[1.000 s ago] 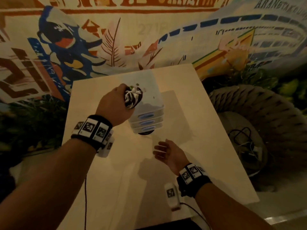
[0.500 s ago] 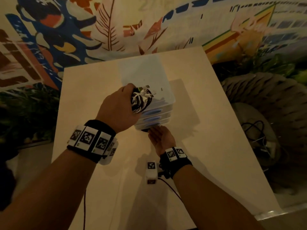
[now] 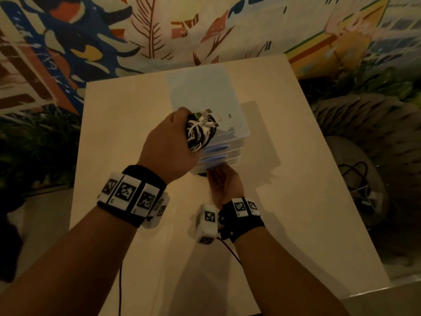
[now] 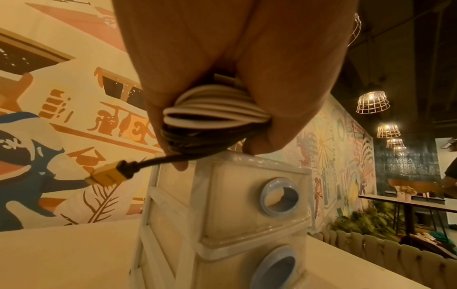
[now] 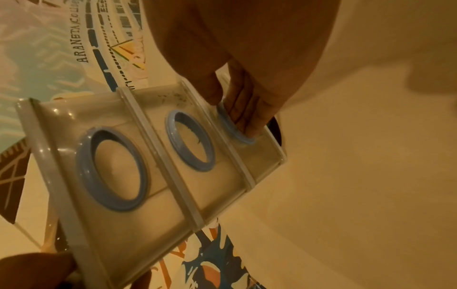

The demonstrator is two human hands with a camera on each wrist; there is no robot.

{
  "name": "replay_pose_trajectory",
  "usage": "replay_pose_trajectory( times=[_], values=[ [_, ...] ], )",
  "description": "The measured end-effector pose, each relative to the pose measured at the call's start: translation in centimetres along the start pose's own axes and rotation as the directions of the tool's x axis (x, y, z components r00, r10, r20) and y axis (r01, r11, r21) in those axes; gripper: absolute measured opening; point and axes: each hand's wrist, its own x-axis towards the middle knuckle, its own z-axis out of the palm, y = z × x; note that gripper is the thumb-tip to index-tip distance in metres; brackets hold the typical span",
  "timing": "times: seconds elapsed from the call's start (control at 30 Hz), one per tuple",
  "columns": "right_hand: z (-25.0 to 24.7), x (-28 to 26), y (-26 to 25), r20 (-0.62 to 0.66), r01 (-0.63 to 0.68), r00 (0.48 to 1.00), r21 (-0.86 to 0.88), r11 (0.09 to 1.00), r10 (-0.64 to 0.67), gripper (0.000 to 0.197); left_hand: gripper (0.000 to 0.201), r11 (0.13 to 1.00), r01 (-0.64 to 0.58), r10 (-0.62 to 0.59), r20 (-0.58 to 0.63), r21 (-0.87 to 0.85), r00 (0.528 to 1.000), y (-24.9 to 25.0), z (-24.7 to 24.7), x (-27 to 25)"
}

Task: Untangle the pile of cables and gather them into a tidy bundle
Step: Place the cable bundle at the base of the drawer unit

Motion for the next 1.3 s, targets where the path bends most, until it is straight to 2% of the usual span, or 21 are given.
replay_pose_trajectory(
  times=[0.17,0.47,0.6,0.7,0.8,0.87,0.93,0.97,1.03,1.1,1.13,1.23,1.3],
  values=[
    [-0.6,-1.4,0.6,0.024,0.035,0.999,0.015,0.999,-0.035,0.025,0.044,1.0,-0.006,0.006,-0.009,-0.003,1.0,0.0,0.1,0.1],
    [-8.3,-9.3,1.5,-0.041,-0.038,0.998,0.047,0.998,0.04,0.028,0.039,1.0,-0.018,0.018,-0.025,-0.008,1.0,0.3,0.0,-0.3],
    [-9.6,-9.4,1.5,-0.048,-0.051,0.998,-0.012,0.999,0.05,0.03,0.037,0.999,-0.042,0.042,-0.021,-0.001,0.999,0.2,0.2,-0.1],
    [-9.9,-9.0,1.2,-0.066,-0.048,0.997,-0.061,0.997,0.044,0.029,0.036,0.995,-0.069,0.072,-0.042,0.071,0.997,-0.1,0.1,0.0],
    [-11.0,-8.8,-0.1,-0.106,-0.096,0.991,-0.2,0.975,0.076,0.03,0.037,0.988,-0.082,0.093,-0.075,0.132,0.993,0.6,0.2,-1.4],
    [-11.5,-9.5,-2.0,-0.148,-0.138,0.985,-0.414,0.9,0.083,0.03,0.04,0.98,-0.129,0.137,-0.042,0.15,0.99,1.4,0.4,-3.2],
    [-11.4,-10.9,-4.5,-0.14,-0.081,0.99,-0.627,0.775,-0.01,0.03,0.047,0.967,-0.195,0.19,0.05,0.165,0.981,1.9,0.9,-5.3],
    [-11.0,-11.7,-5.8,-0.085,0.002,0.993,-0.688,0.725,-0.083,0.029,0.05,0.96,-0.23,0.214,0.109,0.16,0.971,1.8,1.4,-6.2],
    [-9.4,-13.2,-8.2,0.135,0.214,0.976,-0.735,0.643,-0.171,0.027,0.047,0.95,-0.281,0.245,0.237,0.133,0.94,1.8,2.8,-7.2],
    [-7.3,-13.7,-9.6,0.336,0.341,0.934,-0.752,0.564,-0.118,0.038,0.042,0.947,-0.297,0.233,0.376,0.12,0.897,1.9,4.6,-7.3],
    [-6.3,-13.4,-9.9,0.381,0.352,0.923,-0.775,0.524,-0.056,0.045,0.038,0.945,-0.305,0.227,0.434,0.119,0.872,1.9,5.5,-7.0],
    [-4.2,-11.4,-9.5,0.387,0.327,0.917,-0.87,0.368,0.1,0.047,0.033,0.934,-0.346,0.256,0.514,0.086,0.819,1.8,7.7,-5.8],
    [-3.9,-10.0,-9.2,0.365,0.31,0.923,-0.893,0.326,0.123,0.041,0.037,0.928,-0.364,0.27,0.535,0.076,0.8,1.4,8.6,-5.0]
  ],
)
